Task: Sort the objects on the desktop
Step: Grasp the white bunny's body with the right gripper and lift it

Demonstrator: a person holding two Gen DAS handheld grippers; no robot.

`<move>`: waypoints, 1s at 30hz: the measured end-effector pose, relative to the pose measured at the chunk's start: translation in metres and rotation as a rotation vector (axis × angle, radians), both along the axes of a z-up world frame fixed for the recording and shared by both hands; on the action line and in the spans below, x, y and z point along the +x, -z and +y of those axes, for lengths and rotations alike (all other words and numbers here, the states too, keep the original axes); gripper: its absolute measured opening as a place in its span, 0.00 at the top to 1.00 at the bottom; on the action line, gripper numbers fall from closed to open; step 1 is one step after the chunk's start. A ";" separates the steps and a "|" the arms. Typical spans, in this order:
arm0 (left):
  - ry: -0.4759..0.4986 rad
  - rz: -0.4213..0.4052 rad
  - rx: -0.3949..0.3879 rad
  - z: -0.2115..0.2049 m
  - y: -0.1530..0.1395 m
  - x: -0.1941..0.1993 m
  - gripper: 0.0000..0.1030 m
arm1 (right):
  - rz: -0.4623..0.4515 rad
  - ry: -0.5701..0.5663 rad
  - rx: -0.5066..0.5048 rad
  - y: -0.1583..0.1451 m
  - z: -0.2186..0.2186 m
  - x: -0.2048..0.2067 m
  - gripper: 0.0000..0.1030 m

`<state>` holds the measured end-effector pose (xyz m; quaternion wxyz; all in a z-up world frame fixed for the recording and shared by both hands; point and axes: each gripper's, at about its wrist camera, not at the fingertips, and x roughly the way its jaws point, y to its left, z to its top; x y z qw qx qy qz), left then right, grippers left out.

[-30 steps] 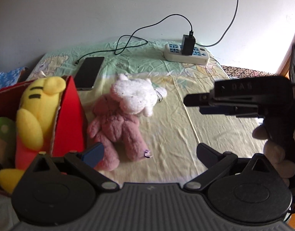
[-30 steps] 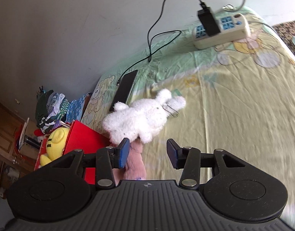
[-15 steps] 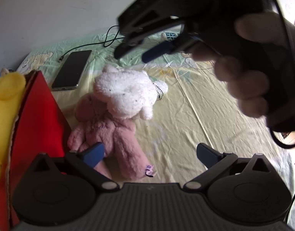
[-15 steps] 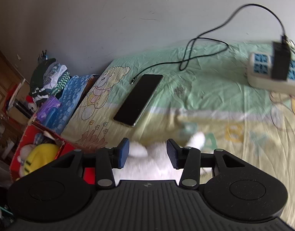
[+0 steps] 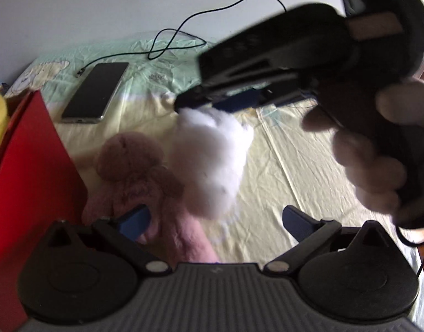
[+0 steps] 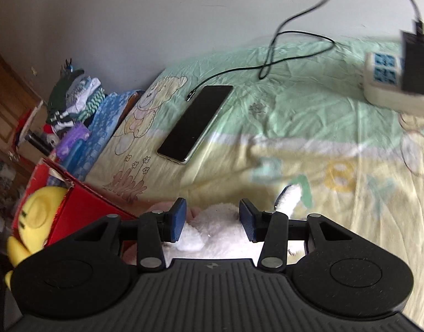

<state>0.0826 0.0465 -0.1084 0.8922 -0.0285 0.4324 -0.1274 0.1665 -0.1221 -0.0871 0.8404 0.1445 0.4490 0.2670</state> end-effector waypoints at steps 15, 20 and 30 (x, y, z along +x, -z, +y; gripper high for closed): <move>0.223 0.042 -0.025 -0.058 0.003 -0.011 0.03 | 0.112 0.284 0.205 0.032 -0.097 -0.072 0.53; 0.161 0.135 -0.126 -0.045 0.016 0.014 0.05 | 0.154 0.303 0.284 0.045 -0.107 -0.078 0.49; 0.142 0.150 -0.165 -0.047 0.028 0.029 0.13 | 0.284 0.319 0.478 0.073 -0.112 -0.078 0.36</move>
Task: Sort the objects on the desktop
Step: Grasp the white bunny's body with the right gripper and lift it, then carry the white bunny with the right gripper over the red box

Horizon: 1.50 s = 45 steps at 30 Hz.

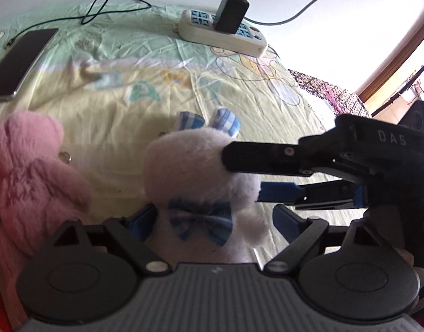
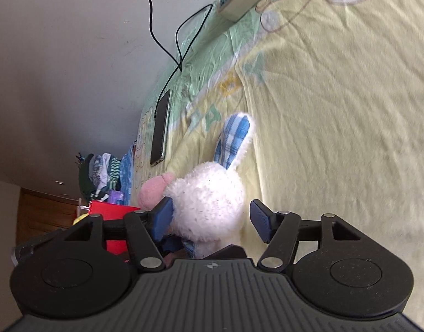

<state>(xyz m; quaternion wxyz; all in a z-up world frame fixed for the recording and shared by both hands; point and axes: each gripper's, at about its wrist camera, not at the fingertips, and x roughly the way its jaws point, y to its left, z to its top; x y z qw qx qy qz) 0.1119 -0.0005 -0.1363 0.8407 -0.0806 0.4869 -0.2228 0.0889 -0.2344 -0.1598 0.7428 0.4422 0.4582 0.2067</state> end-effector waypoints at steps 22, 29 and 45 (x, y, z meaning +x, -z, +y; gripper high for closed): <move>0.093 0.026 0.011 0.007 -0.027 -0.060 0.34 | -0.014 -0.097 0.016 -0.027 0.021 -0.064 0.39; 0.094 -0.025 0.041 0.017 -0.048 -0.109 0.34 | -0.064 -0.152 0.001 -0.045 0.042 -0.095 0.39; 0.007 -0.107 0.060 0.079 -0.081 -0.188 0.34 | -0.150 -0.294 0.026 -0.070 0.111 -0.133 0.39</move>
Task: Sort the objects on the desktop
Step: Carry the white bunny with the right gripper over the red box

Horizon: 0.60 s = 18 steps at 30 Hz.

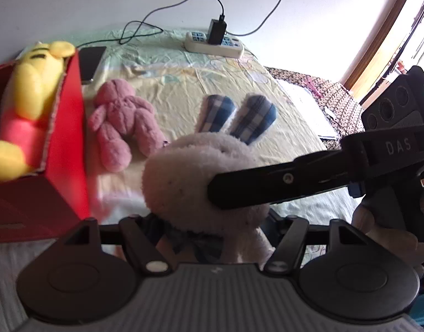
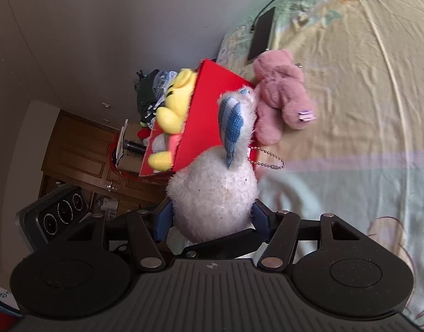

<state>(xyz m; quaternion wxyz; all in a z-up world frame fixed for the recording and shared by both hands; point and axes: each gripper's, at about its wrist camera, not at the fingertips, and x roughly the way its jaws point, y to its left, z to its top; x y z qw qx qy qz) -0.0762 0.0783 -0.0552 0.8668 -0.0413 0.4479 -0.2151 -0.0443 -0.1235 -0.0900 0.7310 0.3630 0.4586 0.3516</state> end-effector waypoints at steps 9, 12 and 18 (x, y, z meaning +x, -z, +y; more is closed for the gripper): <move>0.019 -0.097 -0.032 0.061 -0.037 -0.018 0.34 | -0.083 -0.005 0.056 -0.029 0.051 -0.011 0.39; 0.009 -0.131 -0.052 0.087 -0.049 -0.024 0.34 | -0.131 -0.005 0.059 -0.044 0.075 -0.013 0.39; -0.029 -0.196 -0.069 0.140 -0.068 -0.026 0.34 | -0.233 -0.010 0.042 -0.068 0.127 -0.005 0.39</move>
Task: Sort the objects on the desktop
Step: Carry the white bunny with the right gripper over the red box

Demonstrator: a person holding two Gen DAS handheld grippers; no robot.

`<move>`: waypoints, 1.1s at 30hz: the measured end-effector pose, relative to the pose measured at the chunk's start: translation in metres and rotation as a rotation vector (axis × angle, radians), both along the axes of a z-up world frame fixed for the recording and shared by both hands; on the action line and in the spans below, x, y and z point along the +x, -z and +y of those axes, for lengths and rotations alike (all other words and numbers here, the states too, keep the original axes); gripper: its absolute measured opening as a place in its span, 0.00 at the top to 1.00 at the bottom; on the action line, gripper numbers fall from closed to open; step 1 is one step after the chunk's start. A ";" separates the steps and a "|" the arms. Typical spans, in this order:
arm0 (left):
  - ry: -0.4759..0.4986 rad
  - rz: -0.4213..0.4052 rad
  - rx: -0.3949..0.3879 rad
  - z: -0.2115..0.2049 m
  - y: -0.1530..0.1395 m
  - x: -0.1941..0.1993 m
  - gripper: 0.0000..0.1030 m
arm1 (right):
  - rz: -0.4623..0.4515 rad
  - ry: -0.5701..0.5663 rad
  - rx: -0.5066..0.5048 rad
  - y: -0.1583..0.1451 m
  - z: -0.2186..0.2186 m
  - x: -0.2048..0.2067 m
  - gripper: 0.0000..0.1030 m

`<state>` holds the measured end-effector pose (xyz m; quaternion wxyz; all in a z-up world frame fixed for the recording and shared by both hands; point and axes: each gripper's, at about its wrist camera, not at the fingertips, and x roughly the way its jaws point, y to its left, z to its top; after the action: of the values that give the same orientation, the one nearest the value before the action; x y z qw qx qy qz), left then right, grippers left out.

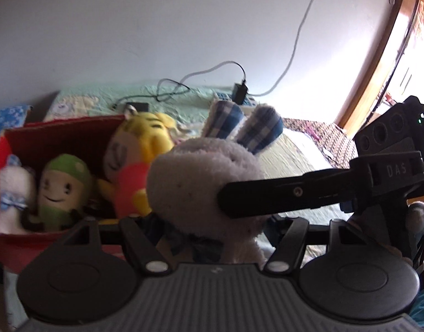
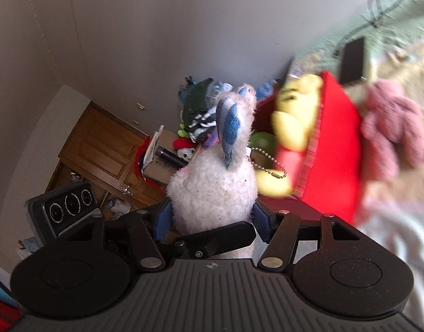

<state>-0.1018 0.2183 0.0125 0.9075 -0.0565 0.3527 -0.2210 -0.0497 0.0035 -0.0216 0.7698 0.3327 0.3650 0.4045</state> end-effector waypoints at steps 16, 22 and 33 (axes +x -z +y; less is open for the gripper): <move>-0.114 -0.007 -0.042 0.129 0.007 0.057 0.33 | -0.039 0.064 -0.017 0.001 0.113 0.056 0.38; -0.114 0.021 -0.031 0.144 0.026 0.069 0.34 | 0.016 0.087 -0.034 0.011 0.127 0.073 0.39; -0.138 0.073 -0.067 0.166 0.047 0.088 0.32 | 0.082 0.115 -0.047 0.026 0.141 0.089 0.39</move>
<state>-0.0134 0.3841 -0.0343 0.9048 -0.1192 0.3731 -0.1672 0.0393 0.1448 -0.0480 0.7837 0.3512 0.3857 0.3371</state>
